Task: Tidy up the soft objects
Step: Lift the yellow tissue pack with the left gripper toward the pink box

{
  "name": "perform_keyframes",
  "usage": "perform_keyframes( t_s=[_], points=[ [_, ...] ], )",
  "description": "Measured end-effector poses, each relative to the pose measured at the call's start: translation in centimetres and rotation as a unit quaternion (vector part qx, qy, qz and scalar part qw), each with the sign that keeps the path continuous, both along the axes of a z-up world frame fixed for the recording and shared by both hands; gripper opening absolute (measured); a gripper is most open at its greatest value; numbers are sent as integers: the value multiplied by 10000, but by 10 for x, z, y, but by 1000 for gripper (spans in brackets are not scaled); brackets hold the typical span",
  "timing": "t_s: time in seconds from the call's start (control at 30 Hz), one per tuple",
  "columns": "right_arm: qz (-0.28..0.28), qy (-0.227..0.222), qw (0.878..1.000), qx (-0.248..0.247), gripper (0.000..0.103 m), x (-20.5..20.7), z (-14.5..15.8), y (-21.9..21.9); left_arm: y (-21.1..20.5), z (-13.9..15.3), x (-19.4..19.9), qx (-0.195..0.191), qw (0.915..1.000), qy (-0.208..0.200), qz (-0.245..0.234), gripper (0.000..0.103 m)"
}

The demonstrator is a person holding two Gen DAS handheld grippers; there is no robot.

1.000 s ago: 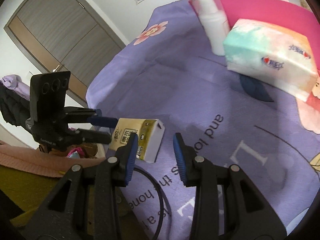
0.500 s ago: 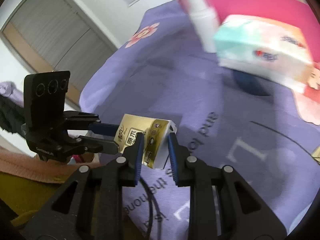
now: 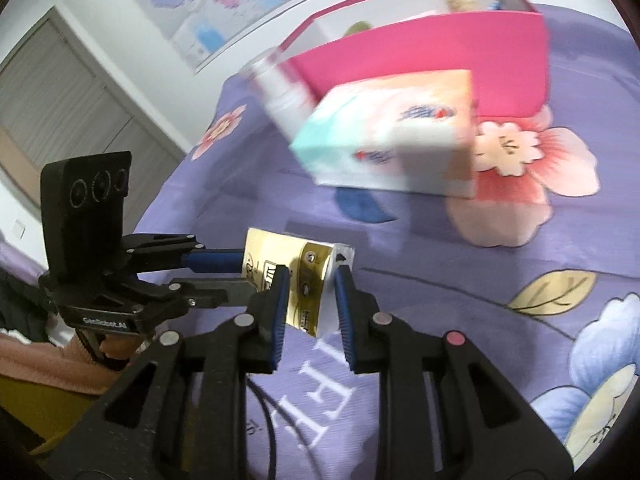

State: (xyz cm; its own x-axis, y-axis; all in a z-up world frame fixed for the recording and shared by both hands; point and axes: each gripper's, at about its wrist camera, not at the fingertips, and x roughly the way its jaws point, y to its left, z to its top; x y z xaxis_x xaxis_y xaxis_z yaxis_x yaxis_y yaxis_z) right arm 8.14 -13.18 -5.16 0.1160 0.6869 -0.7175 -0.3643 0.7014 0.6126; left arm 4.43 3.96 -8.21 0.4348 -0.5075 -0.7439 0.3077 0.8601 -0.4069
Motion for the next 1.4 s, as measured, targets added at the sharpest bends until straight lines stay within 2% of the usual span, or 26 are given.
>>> perform_keyframes(
  t_s=[0.4,0.73,1.0,1.4],
  points=[
    [-463,106,9988,-152,26,7,-9,-23,-5,-7,19,7,9999,92,59,34],
    [-365,197,9991,-13,30,0,-14,-24,-5,-7,14,-110,9998,133,-14,31],
    [-399,66,9991,-79,29,0,-8,-22,-13,-3,12,-58,9999,114,-39,31],
    [-437,-237,9988,-36,29,5,12,-28,-16,17,12,-38,9998,-146,-111,31]
  ],
)
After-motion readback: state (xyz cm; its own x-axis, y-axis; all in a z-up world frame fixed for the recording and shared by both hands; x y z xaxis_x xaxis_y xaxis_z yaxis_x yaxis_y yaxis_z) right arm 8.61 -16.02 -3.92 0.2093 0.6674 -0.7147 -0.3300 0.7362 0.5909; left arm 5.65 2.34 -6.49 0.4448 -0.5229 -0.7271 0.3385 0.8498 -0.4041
